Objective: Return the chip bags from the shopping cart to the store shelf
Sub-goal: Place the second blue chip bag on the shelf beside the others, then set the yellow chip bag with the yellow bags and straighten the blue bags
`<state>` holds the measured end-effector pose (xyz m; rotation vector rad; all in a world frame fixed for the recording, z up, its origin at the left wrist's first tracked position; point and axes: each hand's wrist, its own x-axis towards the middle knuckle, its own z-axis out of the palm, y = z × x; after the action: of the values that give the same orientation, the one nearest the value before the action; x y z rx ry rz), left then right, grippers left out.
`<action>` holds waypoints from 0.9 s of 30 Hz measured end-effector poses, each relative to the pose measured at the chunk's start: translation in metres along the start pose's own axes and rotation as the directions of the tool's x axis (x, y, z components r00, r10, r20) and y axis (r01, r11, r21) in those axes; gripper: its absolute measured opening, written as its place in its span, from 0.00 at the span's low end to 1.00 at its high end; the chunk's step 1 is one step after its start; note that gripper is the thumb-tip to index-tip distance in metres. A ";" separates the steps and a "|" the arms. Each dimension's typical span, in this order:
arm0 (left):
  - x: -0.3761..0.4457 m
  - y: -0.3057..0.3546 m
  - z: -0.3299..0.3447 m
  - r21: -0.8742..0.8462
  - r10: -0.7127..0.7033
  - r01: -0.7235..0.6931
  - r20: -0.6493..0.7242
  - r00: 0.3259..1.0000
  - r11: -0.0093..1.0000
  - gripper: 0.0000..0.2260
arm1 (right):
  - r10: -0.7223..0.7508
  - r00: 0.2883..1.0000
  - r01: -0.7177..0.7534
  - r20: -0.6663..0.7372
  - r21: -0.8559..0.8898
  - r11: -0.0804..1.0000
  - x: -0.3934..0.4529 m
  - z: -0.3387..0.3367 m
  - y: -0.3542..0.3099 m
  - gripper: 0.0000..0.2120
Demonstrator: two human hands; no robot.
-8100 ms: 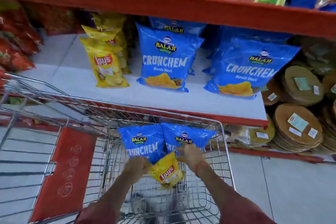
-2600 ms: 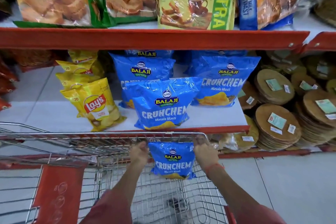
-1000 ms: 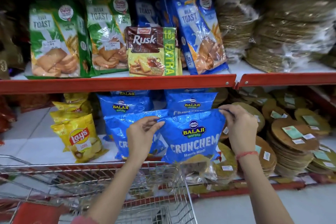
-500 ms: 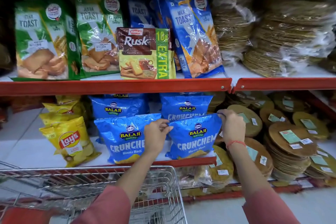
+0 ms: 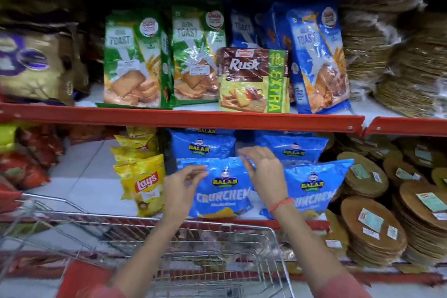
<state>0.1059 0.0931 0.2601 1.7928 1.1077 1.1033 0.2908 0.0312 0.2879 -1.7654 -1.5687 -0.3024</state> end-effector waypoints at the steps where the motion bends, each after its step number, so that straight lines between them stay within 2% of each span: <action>1: 0.005 -0.009 -0.019 0.045 0.002 -0.001 -0.021 1.000 0.999 0.06 | -0.051 0.998 0.051 0.031 0.014 0.999 0.004 0.012 -0.014 0.07; 4: 0.023 -0.041 -0.071 0.157 -0.036 0.049 -0.084 0.996 0.986 0.05 | -0.157 0.974 0.159 0.164 0.002 0.987 0.019 0.054 -0.053 0.04; 7: 0.043 -0.065 -0.115 0.429 -0.008 0.071 -0.147 0.989 0.901 0.05 | -0.203 0.920 0.229 0.335 -0.038 0.973 0.038 0.096 -0.087 0.04; 9: 0.058 -0.074 -0.137 0.546 -0.025 0.083 -0.113 0.993 0.834 0.09 | -0.183 0.872 0.240 0.453 -0.070 0.968 0.054 0.120 -0.107 0.07; 12: 0.083 -0.096 -0.158 0.653 -0.124 0.108 -0.022 0.992 0.749 0.13 | -0.082 0.807 0.225 0.585 -0.177 0.958 0.073 0.148 -0.127 0.11; 17: 0.109 -0.118 -0.167 0.631 -0.262 0.140 0.104 0.960 0.763 0.09 | 0.091 0.737 0.073 0.670 -0.213 0.974 0.084 0.179 -0.133 0.11; 22: 0.118 -0.129 -0.182 0.594 -0.243 0.119 0.133 0.961 0.795 0.07 | 0.173 0.737 -0.127 0.653 -0.118 0.985 0.081 0.189 -0.133 0.12; 27: 0.126 -0.135 -0.199 0.599 -0.209 0.104 0.109 0.972 0.794 0.03 | 0.188 0.733 -0.207 0.653 -0.049 0.977 0.073 0.197 -0.148 0.11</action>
<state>-0.0842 0.2863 0.2449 2.1618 1.5809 0.5057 0.1118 0.2120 0.2499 -2.1271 -1.7993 0.5116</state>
